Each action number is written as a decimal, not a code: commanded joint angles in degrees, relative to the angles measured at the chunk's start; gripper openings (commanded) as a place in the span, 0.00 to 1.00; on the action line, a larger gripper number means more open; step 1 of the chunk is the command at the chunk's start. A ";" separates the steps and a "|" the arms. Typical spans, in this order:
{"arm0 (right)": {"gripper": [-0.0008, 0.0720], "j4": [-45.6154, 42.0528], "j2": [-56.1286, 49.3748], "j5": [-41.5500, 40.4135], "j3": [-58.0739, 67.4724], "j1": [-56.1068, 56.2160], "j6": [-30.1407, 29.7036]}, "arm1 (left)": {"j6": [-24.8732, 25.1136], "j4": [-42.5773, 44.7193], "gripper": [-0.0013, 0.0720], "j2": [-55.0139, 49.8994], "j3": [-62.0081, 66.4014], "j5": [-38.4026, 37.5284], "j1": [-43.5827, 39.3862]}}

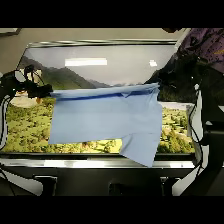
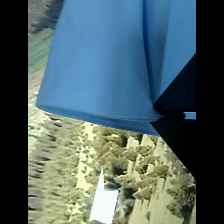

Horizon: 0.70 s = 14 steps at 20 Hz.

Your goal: Fold the clothes and pants, and hang the long-sleeved shirts on hangers.

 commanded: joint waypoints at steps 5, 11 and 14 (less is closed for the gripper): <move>0.05 -2.49 0.24 -11.28 -0.07 0.07 -0.02 | -0.02 -0.02 0.04 -0.31 -0.02 -13.94 -0.02; 0.05 -3.52 -1.36 -14.03 -0.09 0.11 -0.02 | -0.02 -0.15 0.04 -2.56 -1.66 -14.73 -0.07; 0.06 -3.48 -3.67 -14.58 -0.20 0.11 -0.02 | -0.07 -2.89 0.11 -4.66 -1.79 -15.47 -0.09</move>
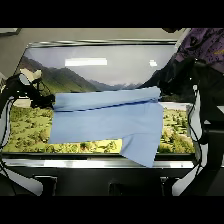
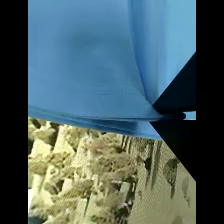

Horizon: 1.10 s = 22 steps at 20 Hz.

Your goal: Fold the clothes and pants, and hang the long-sleeved shirts on hangers.

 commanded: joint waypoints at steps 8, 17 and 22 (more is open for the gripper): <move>0.62 2.82 -1.31 -2.29 0.00 -0.37 -6.05 | -5.01 -1.86 0.86 1.38 2.60 1.07 1.49; 0.61 22.10 26.82 2.95 -40.70 -21.14 -19.85 | -5.86 0.09 0.86 28.26 -18.08 4.20 15.04; 0.61 21.62 43.98 8.83 -73.05 -22.60 -24.17 | -5.88 -0.13 0.86 36.06 -31.50 6.47 16.41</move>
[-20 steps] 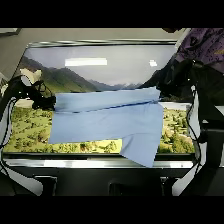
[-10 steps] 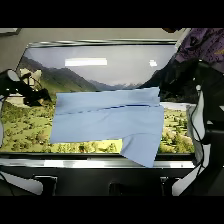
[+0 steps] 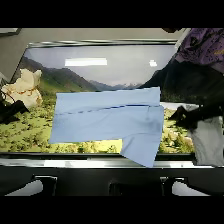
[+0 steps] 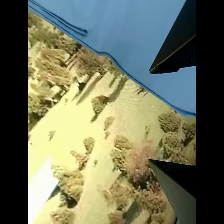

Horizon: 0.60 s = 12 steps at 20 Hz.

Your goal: Fold the clothes and pants, and hang the long-sleeved shirts on hangers.

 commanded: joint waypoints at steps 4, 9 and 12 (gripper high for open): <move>0.61 1.60 14.60 5.88 -28.68 -1.53 -4.35 | -0.15 -0.33 0.86 4.28 -7.74 1.40 1.14; 0.61 2.75 14.78 9.51 -32.70 -1.46 -4.66 | -0.24 -0.33 0.86 4.28 -7.74 1.36 1.14; 0.61 3.85 14.23 13.70 -33.94 3.37 -4.94 | -0.22 -0.33 0.86 4.28 -7.76 1.38 1.14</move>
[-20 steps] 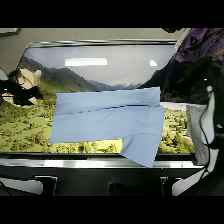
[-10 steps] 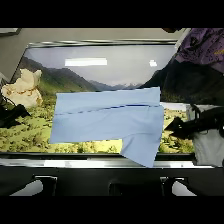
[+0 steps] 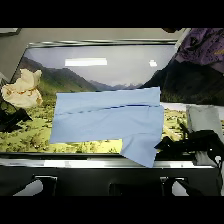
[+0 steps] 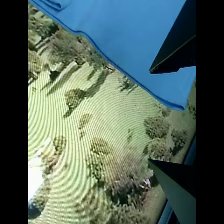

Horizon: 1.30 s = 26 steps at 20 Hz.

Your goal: Fold the clothes and pants, and hang the long-sleeved shirts on hangers.

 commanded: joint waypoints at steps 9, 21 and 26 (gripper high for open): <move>0.05 3.08 3.45 5.42 -0.02 10.62 0.98 | 15.74 -16.41 0.83 -0.22 -6.97 -1.99 8.24; 0.05 3.23 9.60 4.48 0.17 10.62 2.91 | 22.12 -23.17 0.83 -5.73 -21.55 2.34 7.28; 0.05 3.23 9.60 4.39 0.17 10.62 2.93 | 20.28 -23.30 0.38 -8.44 -21.51 4.76 4.33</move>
